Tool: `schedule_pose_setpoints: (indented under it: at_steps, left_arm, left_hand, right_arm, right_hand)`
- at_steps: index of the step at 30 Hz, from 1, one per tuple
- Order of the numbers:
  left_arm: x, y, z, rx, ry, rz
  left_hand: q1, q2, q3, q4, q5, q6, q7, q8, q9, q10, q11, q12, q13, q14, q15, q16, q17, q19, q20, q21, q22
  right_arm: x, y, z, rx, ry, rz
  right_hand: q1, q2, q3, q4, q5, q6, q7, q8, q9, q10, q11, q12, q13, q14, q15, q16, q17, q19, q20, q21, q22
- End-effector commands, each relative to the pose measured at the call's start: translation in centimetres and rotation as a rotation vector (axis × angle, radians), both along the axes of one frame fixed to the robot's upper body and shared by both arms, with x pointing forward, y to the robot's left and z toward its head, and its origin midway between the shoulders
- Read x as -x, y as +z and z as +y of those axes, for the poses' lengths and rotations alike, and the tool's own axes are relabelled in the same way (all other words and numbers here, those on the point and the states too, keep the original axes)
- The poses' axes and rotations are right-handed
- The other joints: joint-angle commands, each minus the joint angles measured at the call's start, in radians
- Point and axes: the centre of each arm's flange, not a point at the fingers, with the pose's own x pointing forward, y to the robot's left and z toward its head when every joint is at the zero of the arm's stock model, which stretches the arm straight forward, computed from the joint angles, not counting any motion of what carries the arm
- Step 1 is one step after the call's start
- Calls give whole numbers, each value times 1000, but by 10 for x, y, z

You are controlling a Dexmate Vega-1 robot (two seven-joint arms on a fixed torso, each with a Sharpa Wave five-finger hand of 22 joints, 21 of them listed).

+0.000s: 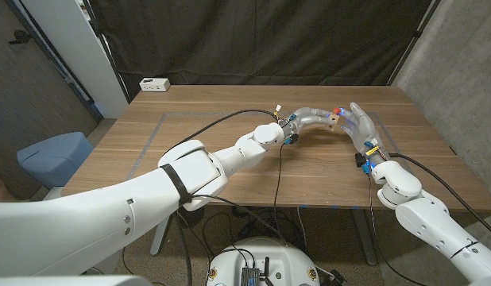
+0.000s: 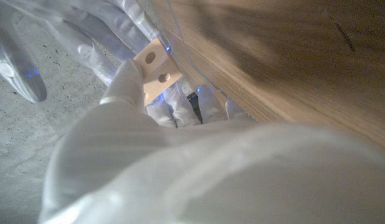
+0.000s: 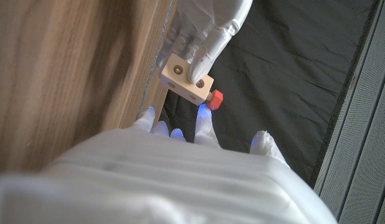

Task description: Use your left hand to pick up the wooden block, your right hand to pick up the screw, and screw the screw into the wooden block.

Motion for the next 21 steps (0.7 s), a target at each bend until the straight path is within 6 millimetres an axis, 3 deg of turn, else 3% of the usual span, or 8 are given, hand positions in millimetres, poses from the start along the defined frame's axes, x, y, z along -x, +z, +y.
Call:
schedule_pose_setpoints:
  at_steps: [1,21]
  left_arm:
    - [-2,-1,-1,-9,10,17]
    - [-1,-2,-4,-13,14,23]
  left_hand:
    - [-16,34,39,38,7,70,26,21,4,11,1,11,4,6,-93,1,2,3,-5,-1,3]
    - [-17,32,39,38,7,70,25,21,4,12,1,11,4,7,-94,1,2,3,-4,-1,3]
  right_arm:
    - [-4,4,1,9,15,-9]
    - [-4,1,0,-5,6,-2]
  right_hand:
    - [-10,4,1,7,5,-2,-3,4,2,-21,0,-3,2,-85,7,-3,2,-11,5,-1,3]
    - [-8,7,8,7,8,55,-10,28,2,-13,-18,7,2,-80,3,1,0,-9,5,4,3]
